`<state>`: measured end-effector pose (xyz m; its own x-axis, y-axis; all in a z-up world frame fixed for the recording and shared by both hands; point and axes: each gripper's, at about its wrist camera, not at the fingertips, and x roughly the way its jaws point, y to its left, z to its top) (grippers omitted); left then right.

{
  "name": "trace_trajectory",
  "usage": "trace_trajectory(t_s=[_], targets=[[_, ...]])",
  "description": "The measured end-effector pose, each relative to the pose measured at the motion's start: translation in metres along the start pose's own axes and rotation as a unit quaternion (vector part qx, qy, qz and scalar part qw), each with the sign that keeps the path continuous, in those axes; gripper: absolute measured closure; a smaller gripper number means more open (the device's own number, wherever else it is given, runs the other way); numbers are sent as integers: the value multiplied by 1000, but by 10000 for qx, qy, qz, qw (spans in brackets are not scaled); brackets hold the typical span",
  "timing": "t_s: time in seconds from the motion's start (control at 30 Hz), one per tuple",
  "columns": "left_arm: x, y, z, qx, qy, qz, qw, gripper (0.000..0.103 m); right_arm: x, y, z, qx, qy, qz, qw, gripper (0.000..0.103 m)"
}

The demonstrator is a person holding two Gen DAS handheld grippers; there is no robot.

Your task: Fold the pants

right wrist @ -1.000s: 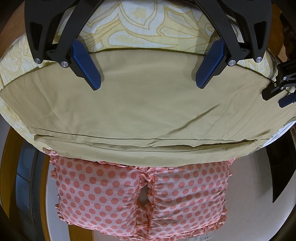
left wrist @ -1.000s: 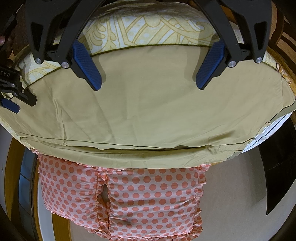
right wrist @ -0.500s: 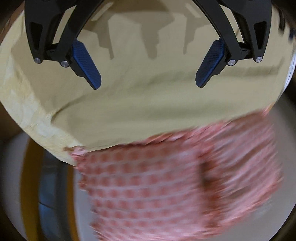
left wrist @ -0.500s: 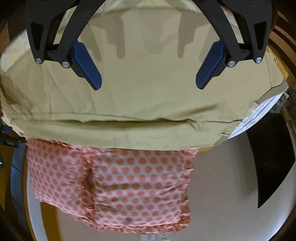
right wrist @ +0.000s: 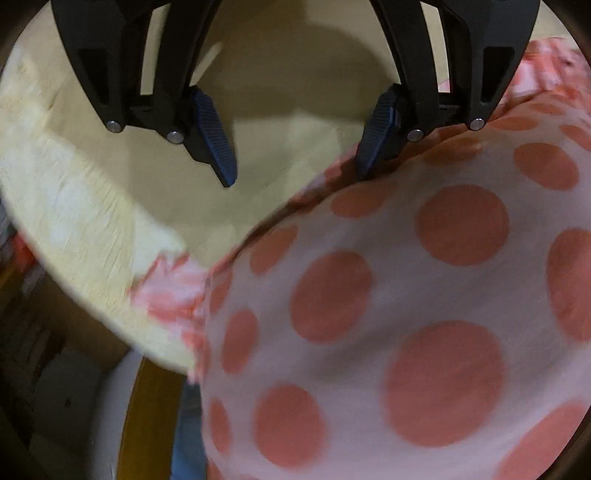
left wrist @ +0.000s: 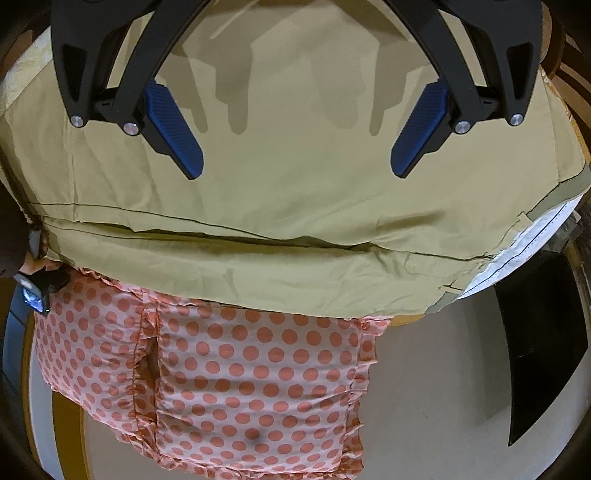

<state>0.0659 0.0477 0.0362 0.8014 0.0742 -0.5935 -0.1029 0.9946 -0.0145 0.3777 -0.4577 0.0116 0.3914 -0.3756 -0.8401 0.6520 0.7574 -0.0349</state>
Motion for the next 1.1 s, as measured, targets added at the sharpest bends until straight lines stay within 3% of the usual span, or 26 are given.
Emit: trace_trajectory(t_s=[0.07, 0.13, 0.17, 0.23, 0.3, 0.4, 0.5, 0.53, 0.63, 0.73, 0.8, 0.83, 0.87, 0.93, 1.1], targets=[[1, -1, 0, 12, 19, -11, 10000, 2, -2, -3, -6, -62, -100, 280, 9995, 68], [1, 0, 0, -11, 13, -36, 10000, 2, -4, -14, -14, -44, -208, 495, 9985, 80], [1, 0, 0, -23, 11, -42, 10000, 2, -5, -24, -18, 57, -230, 707, 9972, 89], [0, 2, -1, -52, 11, -63, 10000, 2, -12, -46, -28, 373, -267, 1266, 9909, 97], [-2, 4, -1, -76, 3, -45, 10000, 2, -34, -77, -44, 698, -578, 1978, 9760, 98], [-9, 8, -1, -167, -43, -49, 9998, 2, -79, -117, -74, 716, -1108, 2680, 9543, 98], [-16, 14, 1, -299, -114, -112, 9994, 2, -128, -170, -131, 906, -1359, 3390, 9265, 98], [-18, 15, 3, -333, -137, -126, 9993, 2, -140, -173, -137, 963, -1355, 3488, 9223, 98], [-24, 18, 13, -416, -241, -158, 9987, 2, -152, -198, -178, 1066, -1076, 3590, 9210, 98], [-27, 21, 28, -437, -378, -169, 9982, 2, -133, -208, -205, 1309, -320, 3739, 9176, 97], [-27, 21, 37, -397, -442, -88, 9982, 2, -123, -215, -211, 1529, 9, 3803, 9121, 90], [-26, 23, 42, -365, -456, -22, 9983, 2, -121, -219, -213, 1626, 126, 3796, 9107, 81], [-26, 24, 45, -349, -469, -10, 9983, 2, -118, -220, -214, 1701, 198, 3832, 9076, 70], [-23, 28, 53, -325, -484, 56, 9983, 2, -116, -221, -217, 1792, 226, 3822, 9062, 61], [-5, 38, 79, -313, -437, 46, 9985, 2, -114, -219, -209, 1928, 92, 3704, 9086, 62]])
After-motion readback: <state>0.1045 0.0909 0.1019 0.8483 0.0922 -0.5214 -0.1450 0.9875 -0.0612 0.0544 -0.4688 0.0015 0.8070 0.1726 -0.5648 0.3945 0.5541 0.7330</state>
